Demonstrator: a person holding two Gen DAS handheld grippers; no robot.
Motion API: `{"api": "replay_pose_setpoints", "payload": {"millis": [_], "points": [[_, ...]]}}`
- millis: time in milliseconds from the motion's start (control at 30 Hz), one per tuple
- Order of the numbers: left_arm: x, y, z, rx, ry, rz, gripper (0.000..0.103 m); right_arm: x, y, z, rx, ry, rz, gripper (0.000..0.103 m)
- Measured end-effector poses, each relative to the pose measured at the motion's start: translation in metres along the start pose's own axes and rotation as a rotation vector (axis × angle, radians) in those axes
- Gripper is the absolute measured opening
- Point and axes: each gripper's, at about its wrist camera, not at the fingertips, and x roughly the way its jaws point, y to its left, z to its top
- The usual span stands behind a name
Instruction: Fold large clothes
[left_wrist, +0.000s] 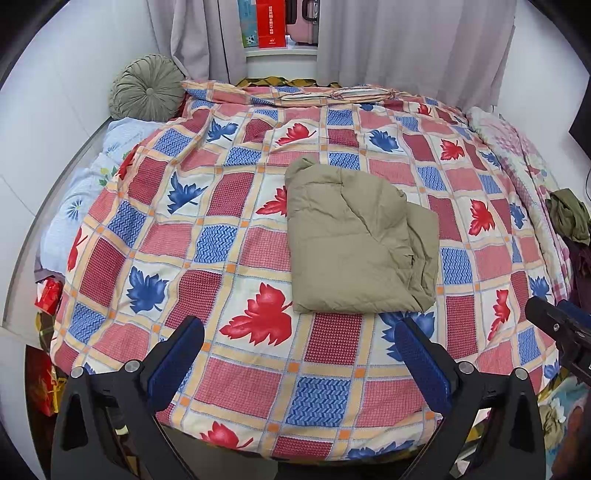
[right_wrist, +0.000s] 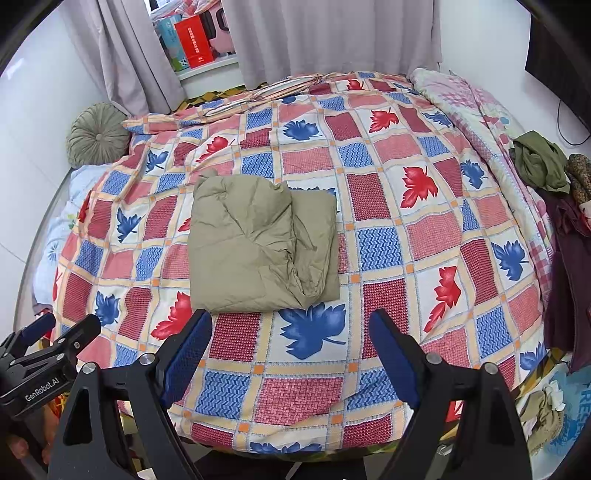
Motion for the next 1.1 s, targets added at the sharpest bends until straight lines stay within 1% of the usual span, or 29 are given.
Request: {"api": "replay_pose_setpoints", "payload": {"millis": [1100], "points": [[0.0003,0.0014,-0.0014,-0.002,0.001,0.001,0.103,-0.0007,0.0013,-0.0021,0.002,0.000,-0.002,0.089]]}}
